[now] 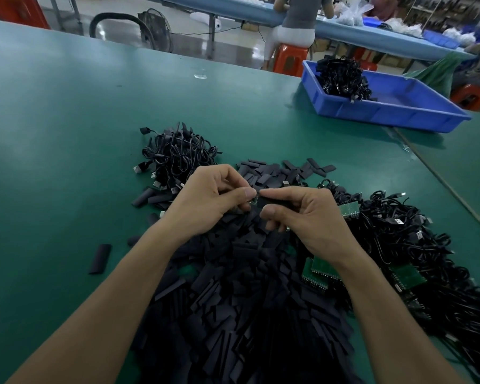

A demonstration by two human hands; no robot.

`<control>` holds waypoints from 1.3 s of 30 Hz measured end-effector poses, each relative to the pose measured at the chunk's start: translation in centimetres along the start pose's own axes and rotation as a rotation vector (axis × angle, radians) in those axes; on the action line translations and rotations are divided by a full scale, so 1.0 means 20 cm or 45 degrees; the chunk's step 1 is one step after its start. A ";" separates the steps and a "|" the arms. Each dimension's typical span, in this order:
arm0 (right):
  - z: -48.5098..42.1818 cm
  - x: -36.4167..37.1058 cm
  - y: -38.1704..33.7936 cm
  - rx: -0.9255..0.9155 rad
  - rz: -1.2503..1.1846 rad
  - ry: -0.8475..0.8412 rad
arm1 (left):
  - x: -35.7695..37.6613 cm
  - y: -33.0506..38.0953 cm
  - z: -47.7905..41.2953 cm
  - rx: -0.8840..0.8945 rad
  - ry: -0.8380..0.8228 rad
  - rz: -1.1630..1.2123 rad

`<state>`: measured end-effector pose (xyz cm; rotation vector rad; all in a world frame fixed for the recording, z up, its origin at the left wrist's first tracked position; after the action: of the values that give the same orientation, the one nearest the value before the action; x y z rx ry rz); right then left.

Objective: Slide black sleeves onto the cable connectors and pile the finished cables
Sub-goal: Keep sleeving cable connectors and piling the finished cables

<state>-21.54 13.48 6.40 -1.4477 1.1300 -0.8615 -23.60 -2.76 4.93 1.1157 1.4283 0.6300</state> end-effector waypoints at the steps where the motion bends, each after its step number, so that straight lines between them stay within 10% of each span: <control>1: 0.00 0.00 0.00 0.001 -0.028 0.010 | 0.00 -0.01 0.00 -0.002 0.009 0.001; 39: 0.04 -0.01 -0.04 -0.250 0.077 0.339 | 0.01 0.01 0.00 -0.018 0.025 0.126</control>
<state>-20.68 13.93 7.02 -1.4783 1.4854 -0.9414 -23.58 -2.50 5.05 1.1778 1.3896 0.7217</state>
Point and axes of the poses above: each hand's wrist, its own z-axis away from the middle knuckle, its own x-axis out of the palm, y = z × x, the point moved 8 cm from there along -z, towards the middle knuckle, and after that the axes turned 13 degrees about -z, right-handed, at the moved point
